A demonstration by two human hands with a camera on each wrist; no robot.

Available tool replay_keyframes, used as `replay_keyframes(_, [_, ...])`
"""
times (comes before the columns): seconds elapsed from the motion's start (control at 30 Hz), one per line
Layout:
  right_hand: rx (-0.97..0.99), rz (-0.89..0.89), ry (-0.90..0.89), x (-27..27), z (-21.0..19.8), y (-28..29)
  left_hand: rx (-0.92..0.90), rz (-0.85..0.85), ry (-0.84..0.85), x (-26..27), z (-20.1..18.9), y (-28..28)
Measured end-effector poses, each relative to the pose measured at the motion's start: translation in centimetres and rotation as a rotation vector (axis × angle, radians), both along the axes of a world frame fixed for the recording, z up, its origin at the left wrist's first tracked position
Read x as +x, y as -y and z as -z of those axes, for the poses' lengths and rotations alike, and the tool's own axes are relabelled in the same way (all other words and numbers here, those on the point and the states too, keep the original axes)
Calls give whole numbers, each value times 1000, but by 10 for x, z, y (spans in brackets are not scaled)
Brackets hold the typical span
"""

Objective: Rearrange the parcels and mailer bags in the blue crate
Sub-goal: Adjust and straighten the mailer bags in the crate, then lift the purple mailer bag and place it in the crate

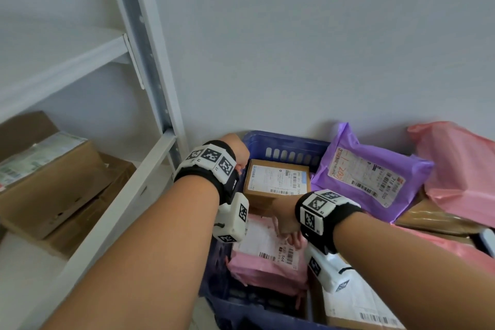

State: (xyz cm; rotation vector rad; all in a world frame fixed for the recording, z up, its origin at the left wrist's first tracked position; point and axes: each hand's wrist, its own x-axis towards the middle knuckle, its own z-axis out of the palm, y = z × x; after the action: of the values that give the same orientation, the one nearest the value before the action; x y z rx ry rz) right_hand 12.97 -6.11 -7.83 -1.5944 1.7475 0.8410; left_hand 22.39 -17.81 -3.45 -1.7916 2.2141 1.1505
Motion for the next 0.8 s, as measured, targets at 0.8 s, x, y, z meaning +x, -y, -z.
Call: replay_keyframes(0.8, [-490,315,-63,-110,23,-29,-126,477,-61,-85,25,-38])
